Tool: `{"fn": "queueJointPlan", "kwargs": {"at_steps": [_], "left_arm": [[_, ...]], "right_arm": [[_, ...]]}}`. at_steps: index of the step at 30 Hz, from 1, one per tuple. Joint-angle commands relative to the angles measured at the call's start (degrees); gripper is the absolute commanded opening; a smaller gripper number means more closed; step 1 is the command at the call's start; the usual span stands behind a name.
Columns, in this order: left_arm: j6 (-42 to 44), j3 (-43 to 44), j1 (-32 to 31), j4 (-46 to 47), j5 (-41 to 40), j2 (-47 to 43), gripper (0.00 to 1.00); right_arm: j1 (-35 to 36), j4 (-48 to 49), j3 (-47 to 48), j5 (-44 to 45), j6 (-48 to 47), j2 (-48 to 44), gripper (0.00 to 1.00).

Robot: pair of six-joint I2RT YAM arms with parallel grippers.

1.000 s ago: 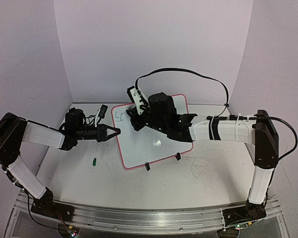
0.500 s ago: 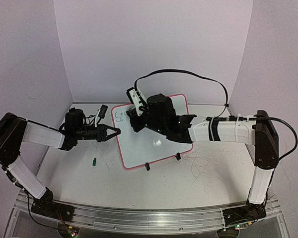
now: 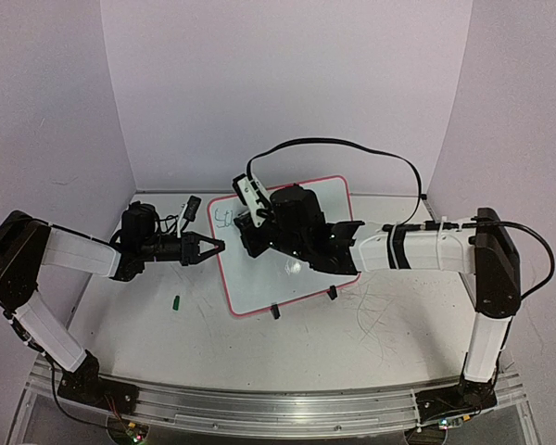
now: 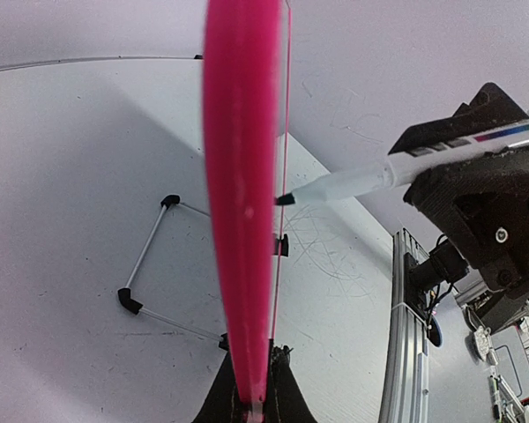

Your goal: Write a sentence on the whiteboard

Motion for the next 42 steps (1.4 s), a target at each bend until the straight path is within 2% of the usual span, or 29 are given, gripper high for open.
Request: {"fn": "queueJointPlan", "kwargs": {"at_steps": [1, 29, 32, 36, 38, 42], "left_arm": [[3.5, 2.1, -0.3, -1.4, -2.6, -1.2, 0.0], [3.6, 1.9, -0.3, -1.5, -2.6, -1.1, 0.0], [3.6, 1.9, -0.3, -1.5, -2.6, -1.2, 0.0], [3.7, 1.9, -0.3, -1.5, -2.7, -1.2, 0.0], [3.7, 1.9, -0.3, -1.5, -2.7, -1.2, 0.0], [3.6, 1.9, -0.3, -1.5, -2.6, -1.3, 0.0]], "right_arm": [[0.1, -0.8, -1.3, 1.7, 1.1, -2.0, 0.0], [-0.9, 0.8, 3.3, 9.1, 0.2, -0.5, 0.0], [-0.9, 1.8, 1.0, 5.7, 0.1, -2.8, 0.0], [-1.7, 7.8, -5.0, -0.6, 1.3, -8.2, 0.0], [-3.3, 8.1, -5.3, -3.4, 4.2, -8.6, 0.0], [-3.6, 6.7, -4.0, -3.7, 4.1, -6.8, 0.0]]}}
